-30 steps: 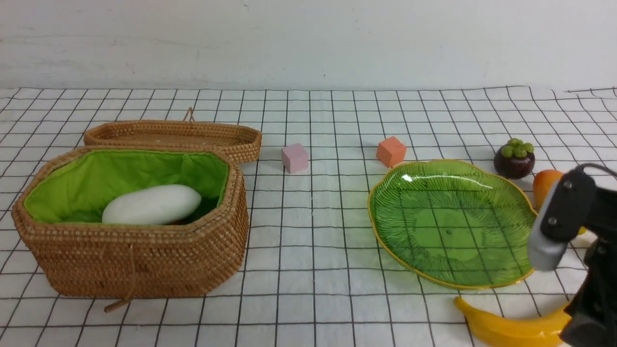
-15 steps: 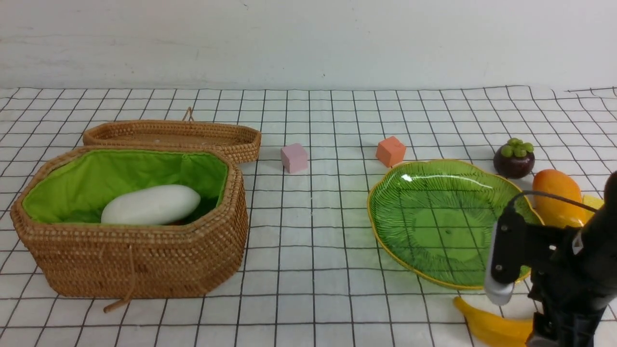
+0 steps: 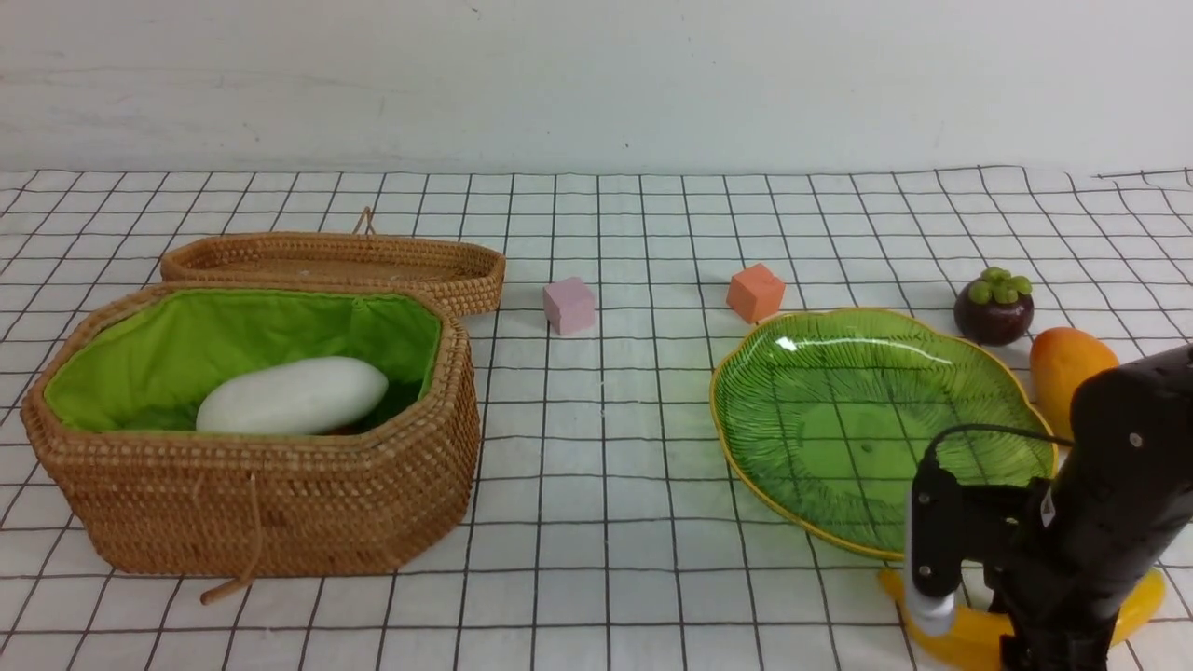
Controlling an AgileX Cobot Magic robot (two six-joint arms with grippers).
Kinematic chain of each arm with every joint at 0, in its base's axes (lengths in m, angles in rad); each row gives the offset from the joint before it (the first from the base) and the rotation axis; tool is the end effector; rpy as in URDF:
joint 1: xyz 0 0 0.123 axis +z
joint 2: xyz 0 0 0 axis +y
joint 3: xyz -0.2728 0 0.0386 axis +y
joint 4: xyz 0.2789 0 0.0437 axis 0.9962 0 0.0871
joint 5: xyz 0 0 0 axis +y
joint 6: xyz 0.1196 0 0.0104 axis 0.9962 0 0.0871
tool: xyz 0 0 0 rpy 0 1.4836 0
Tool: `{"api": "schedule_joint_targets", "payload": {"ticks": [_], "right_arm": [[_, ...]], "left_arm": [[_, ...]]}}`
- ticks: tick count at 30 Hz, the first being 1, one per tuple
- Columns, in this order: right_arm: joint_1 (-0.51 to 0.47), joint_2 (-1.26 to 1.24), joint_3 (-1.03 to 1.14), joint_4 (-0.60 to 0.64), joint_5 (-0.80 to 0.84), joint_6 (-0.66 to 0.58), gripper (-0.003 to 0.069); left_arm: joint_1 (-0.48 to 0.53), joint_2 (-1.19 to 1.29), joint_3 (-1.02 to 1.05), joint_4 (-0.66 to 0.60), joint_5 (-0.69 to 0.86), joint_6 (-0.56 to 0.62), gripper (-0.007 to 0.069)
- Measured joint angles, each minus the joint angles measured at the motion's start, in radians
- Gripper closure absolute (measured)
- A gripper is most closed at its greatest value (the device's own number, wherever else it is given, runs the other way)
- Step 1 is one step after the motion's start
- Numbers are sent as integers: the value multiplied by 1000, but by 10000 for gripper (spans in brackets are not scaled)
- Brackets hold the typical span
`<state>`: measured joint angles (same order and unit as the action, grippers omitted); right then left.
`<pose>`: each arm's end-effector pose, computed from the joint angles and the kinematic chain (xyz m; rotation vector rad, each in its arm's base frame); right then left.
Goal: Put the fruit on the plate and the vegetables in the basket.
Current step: Use the right arm to grab a banana and put it into the right plate
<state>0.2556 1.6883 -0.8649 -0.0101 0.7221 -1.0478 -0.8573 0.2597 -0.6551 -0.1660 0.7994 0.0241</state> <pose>0.2957 0.0764 0.0952 -1.8523 2.4100 -0.0760 0.0549 -0.0852 0.3417 0.8059 1.7763 -0.7531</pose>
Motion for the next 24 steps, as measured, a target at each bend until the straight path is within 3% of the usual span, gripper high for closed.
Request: {"api": "schedule_joint_targets", "payload": {"ticks": [6, 10, 14, 16, 18, 21, 22, 24], "right_arm": [[1, -1, 0, 44, 35, -96, 328], [35, -31, 0, 96, 147, -162, 327], [98, -100, -4, 159, 248, -112, 327], [153, -177, -41, 228, 269, 59, 327], [168, -203, -69, 249, 241, 155, 327], [170, -224, -175, 277, 70, 443, 327], [169, -224, -182, 277, 70, 443, 327], [143, -154, -287, 281, -29, 603, 327]], "left_arm": [[0, 0, 0, 4, 0, 0, 638], [0, 0, 0, 4, 0, 0, 638], [0, 0, 0, 6, 0, 0, 638], [0, 0, 0, 33, -12, 0, 638], [0, 0, 0, 53, -26, 0, 638], [0, 0, 0, 104, -106, 0, 638], [0, 0, 0, 108, -118, 0, 638], [0, 0, 0, 118, -183, 0, 638]]}}
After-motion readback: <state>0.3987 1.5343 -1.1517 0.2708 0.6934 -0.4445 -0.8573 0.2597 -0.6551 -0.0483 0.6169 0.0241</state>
